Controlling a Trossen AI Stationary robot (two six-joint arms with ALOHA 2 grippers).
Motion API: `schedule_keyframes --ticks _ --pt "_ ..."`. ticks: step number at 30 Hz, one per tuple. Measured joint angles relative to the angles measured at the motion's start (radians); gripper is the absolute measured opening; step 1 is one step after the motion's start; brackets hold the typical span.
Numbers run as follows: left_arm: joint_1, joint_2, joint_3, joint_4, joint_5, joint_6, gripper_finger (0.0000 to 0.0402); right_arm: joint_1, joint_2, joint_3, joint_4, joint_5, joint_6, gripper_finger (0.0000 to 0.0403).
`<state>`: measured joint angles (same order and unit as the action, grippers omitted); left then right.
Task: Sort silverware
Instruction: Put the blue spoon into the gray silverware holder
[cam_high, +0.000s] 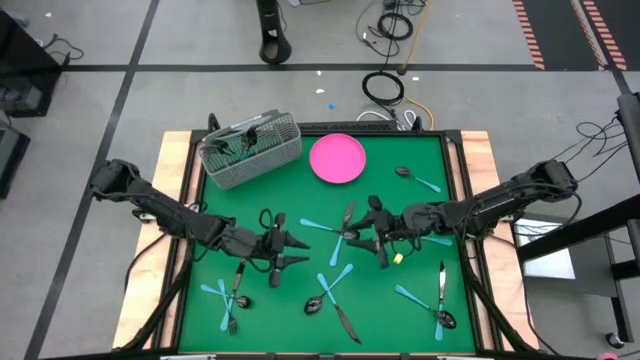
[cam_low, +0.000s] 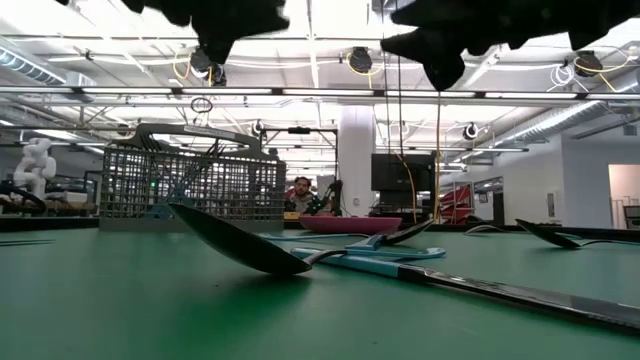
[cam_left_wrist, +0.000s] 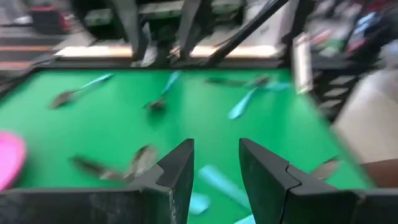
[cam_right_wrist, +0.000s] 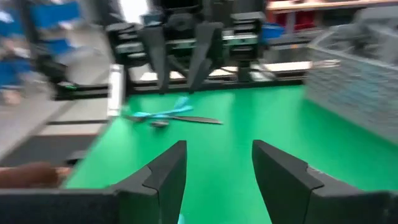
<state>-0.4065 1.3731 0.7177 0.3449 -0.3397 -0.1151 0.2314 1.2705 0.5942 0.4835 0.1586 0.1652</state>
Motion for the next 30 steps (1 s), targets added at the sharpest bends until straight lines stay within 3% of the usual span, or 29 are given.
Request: schedule_keyframes --ticks 5,9,11,16,22,28,30 --pt "0.04 0.009 -0.004 -0.105 -0.128 -0.01 0.013 -0.002 0.0 0.003 -0.042 0.177 -0.004 0.0171" --pt "0.102 0.07 -0.006 -0.11 -0.132 -0.09 0.013 -0.022 0.0 0.003 -0.028 0.365 0.027 0.0171" --pt "0.142 0.106 0.001 -0.082 -0.126 -0.102 0.013 -0.039 -0.006 0.003 -0.027 0.405 0.064 0.0171" --pt "0.216 0.212 0.042 -0.118 0.076 -0.056 0.013 -0.054 -0.005 0.003 -0.061 0.381 0.074 0.0171" --pt "0.245 0.341 0.165 -0.161 0.125 0.065 0.013 -0.034 0.061 0.003 -0.127 0.36 0.061 0.0171" --pt "0.305 0.419 0.372 -0.539 0.235 0.256 0.013 -0.033 0.07 0.003 -0.108 0.334 0.011 0.0171" --pt "0.326 0.437 0.417 -0.597 0.283 0.318 0.013 -0.033 0.046 0.003 -0.118 0.333 -0.018 0.0171"
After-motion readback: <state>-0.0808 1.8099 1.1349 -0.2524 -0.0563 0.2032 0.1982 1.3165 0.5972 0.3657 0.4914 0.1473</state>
